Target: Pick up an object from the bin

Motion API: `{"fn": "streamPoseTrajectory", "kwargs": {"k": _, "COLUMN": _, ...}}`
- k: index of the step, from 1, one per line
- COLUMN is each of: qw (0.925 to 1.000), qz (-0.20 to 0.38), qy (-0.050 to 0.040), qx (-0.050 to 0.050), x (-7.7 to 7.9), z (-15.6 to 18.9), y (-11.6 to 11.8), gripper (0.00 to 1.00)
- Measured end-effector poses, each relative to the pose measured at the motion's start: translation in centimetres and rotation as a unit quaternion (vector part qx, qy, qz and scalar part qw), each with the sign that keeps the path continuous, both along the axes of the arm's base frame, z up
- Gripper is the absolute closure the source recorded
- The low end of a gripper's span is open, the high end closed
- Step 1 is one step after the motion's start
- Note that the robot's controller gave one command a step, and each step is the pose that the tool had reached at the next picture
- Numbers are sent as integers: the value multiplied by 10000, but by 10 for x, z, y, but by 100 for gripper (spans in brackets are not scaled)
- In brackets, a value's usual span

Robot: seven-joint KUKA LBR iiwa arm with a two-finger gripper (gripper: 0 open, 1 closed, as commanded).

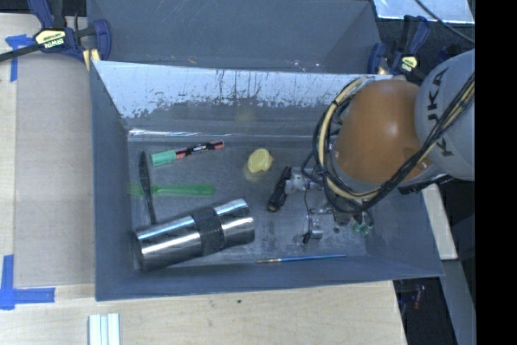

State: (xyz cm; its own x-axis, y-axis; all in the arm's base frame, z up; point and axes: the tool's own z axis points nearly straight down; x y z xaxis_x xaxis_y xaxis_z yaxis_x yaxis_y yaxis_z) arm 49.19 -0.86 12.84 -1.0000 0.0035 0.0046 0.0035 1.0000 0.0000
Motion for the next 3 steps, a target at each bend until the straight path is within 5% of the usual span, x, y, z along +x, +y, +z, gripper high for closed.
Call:
{"fn": "streamPoseTrajectory", "kwargs": {"k": 1, "qw": 10000, "qz": 3, "qy": -36, "qx": -2, "x": 2, "z": 3, "y": 0, "gripper": 0}}
{"fn": "streamPoseTrajectory", "kwargs": {"k": 2, "qw": 9832, "qz": 1826, "qy": -74, "qx": -8, "x": 84, "z": -55, "y": 1, "gripper": 0}}
{"fn": "streamPoseTrajectory", "kwargs": {"k": 3, "qw": 9887, "qz": 1498, "qy": -62, "qx": -2, "x": 81, "z": -5, "y": 3, "gripper": 0}}
